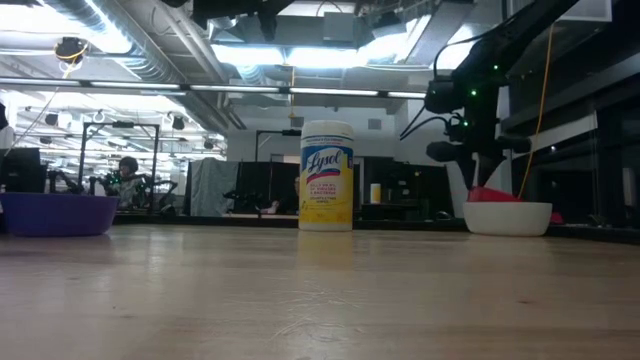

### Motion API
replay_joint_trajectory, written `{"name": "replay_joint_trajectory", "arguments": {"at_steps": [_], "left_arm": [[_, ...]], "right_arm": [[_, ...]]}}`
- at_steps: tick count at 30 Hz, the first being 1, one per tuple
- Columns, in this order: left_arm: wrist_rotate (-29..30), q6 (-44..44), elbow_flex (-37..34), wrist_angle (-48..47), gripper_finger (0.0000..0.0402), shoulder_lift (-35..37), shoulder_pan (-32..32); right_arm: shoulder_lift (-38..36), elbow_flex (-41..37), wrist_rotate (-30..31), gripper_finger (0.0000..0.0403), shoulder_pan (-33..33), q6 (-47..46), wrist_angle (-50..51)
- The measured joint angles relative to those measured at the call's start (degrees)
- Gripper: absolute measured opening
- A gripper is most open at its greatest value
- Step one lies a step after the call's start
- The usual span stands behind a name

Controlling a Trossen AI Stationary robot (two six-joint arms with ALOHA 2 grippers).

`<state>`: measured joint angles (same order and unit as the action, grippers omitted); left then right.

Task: Nest bowls inside each other
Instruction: Stack the red bowl on top of the green bowl

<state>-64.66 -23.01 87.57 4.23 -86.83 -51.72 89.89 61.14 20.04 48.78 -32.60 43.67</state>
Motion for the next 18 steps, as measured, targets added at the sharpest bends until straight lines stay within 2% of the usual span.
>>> {"name": "replay_joint_trajectory", "arguments": {"at_steps": [6,9,12,18], "left_arm": [[-0.59,-0.26,0.00,0.02,0.0120,0.00,-0.01],[-0.79,-0.44,0.00,0.02,0.0120,0.00,0.00],[-0.90,-0.44,0.00,0.02,0.0120,0.00,0.00],[-0.98,-0.44,0.00,0.00,0.0120,0.00,0.00]], "right_arm": [[0.00,0.00,1.44,0.0028,0.76,-0.10,2.86],[0.00,0.00,0.85,0.0008,1.03,1.63,2.84],[0.00,0.00,0.20,0.0017,1.07,2.62,2.67],[0.00,0.00,-0.42,0.0070,1.55,1.81,2.35]]}}
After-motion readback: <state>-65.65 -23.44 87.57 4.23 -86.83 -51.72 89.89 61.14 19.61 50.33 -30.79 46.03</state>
